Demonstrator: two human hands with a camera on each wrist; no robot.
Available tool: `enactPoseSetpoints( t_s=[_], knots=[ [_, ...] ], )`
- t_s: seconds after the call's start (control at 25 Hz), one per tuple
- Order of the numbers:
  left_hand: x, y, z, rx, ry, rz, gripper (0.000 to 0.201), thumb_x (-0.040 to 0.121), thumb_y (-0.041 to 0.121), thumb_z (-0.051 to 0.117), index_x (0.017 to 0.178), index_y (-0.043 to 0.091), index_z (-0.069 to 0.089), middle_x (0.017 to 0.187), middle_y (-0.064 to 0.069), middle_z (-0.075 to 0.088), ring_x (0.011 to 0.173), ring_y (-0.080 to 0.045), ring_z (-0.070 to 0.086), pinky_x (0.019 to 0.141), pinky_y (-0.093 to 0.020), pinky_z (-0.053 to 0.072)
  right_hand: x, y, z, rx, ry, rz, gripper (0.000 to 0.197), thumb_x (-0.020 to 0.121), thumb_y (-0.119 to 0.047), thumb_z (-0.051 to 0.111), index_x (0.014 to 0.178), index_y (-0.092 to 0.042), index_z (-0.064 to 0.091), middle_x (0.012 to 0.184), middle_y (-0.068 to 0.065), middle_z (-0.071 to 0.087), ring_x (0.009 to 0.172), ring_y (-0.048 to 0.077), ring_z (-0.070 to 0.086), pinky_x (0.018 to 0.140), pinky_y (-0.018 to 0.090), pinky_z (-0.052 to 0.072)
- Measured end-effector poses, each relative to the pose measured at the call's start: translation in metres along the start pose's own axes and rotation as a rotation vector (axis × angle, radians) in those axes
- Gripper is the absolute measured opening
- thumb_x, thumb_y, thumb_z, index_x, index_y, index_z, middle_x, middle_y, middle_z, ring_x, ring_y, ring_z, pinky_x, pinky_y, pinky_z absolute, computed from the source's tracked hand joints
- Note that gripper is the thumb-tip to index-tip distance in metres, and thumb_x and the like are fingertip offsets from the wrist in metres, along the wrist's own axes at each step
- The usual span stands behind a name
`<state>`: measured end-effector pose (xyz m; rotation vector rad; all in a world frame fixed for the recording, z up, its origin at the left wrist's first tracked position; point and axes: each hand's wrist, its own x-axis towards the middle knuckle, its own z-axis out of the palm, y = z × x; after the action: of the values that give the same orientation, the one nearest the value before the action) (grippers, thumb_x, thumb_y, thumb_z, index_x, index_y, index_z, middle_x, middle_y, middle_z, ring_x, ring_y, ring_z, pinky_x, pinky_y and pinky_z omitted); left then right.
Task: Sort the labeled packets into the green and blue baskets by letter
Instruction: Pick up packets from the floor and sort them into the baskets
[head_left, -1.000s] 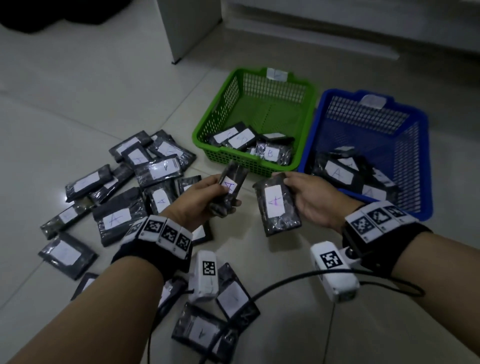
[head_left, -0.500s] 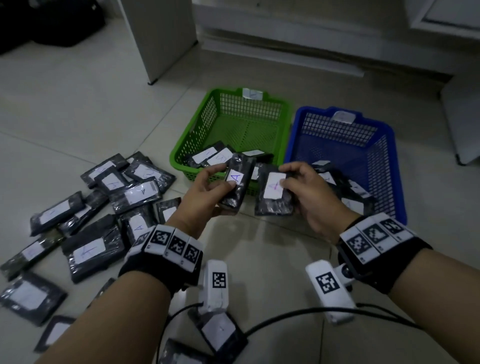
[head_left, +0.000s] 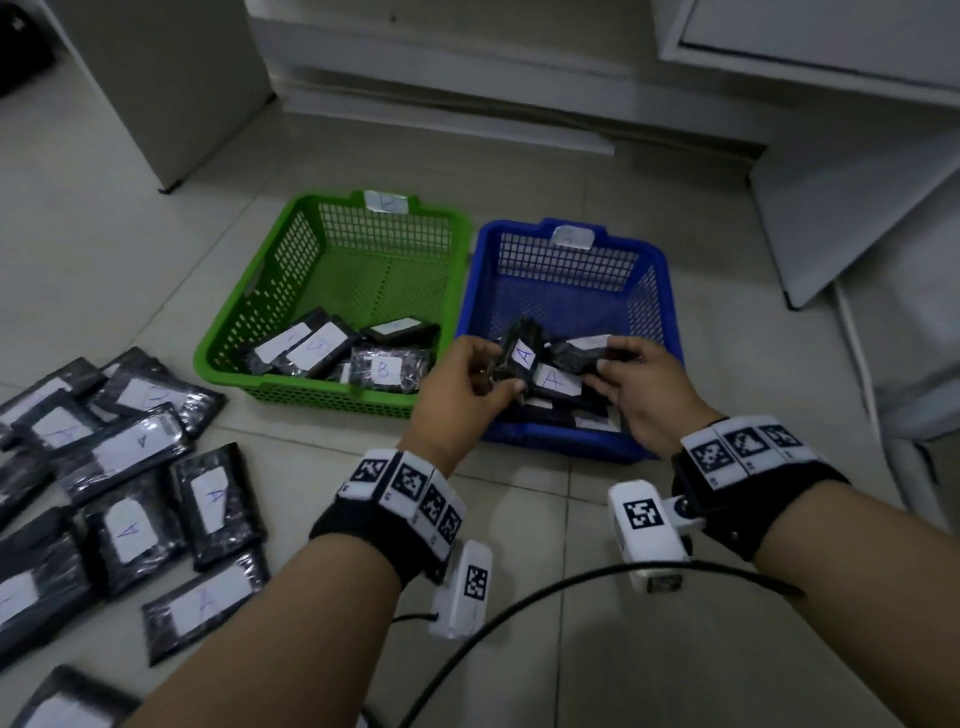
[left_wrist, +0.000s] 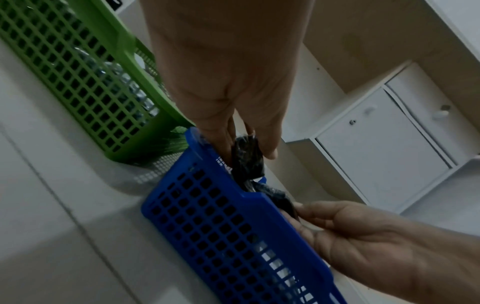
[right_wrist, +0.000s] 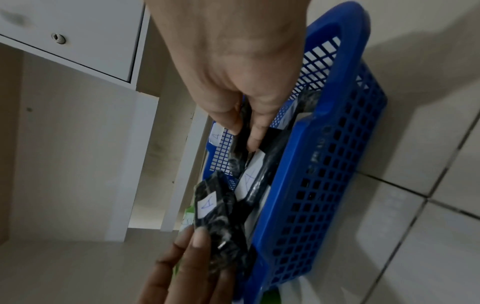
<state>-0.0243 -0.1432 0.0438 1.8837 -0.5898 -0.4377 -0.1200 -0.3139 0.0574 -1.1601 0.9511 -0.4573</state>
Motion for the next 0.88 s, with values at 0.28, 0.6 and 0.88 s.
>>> enactPoseSetpoints(
  t_s=[0.28,0.6,0.88],
  knots=[
    [0.025,-0.001,0.011,0.423,0.104,0.119,0.034,0.089,0.031,0.06,0.121,0.018,0.062,0.123,-0.006,0.052,0.114,-0.027,0.044,0.1,-0.036,0.038,-0.013,0.005,-0.002,-0.372,0.018,-0.115,0.04,0.09,0.008,0.045,0.122,-0.01,0.061,0.109,0.005,0.063,0.088,0.015,0.062,0.064,0.013,0.053],
    [-0.056,-0.043,-0.087,0.237,0.088,0.221,0.023,0.081,0.003,0.059,0.086,0.024,0.068,0.091,0.005,0.065,0.078,-0.002,0.057,0.068,-0.015,0.044,-0.088,0.052,0.046,-0.564,-0.183,-0.433,0.028,0.083,0.003,0.055,0.092,-0.02,0.068,0.09,-0.007,0.066,0.076,0.004,0.06,0.076,0.023,0.053],
    [-0.174,-0.099,-0.188,0.452,-0.224,-0.15,0.016,0.065,0.048,0.069,0.075,0.036,0.068,0.073,0.009,0.068,0.066,-0.004,0.062,0.065,-0.024,0.052,-0.179,0.138,0.107,-0.984,-0.835,-0.228,0.031,0.083,-0.009,0.063,0.112,-0.018,0.068,0.1,-0.004,0.06,0.086,0.004,0.054,0.081,0.014,0.04]
  ],
)
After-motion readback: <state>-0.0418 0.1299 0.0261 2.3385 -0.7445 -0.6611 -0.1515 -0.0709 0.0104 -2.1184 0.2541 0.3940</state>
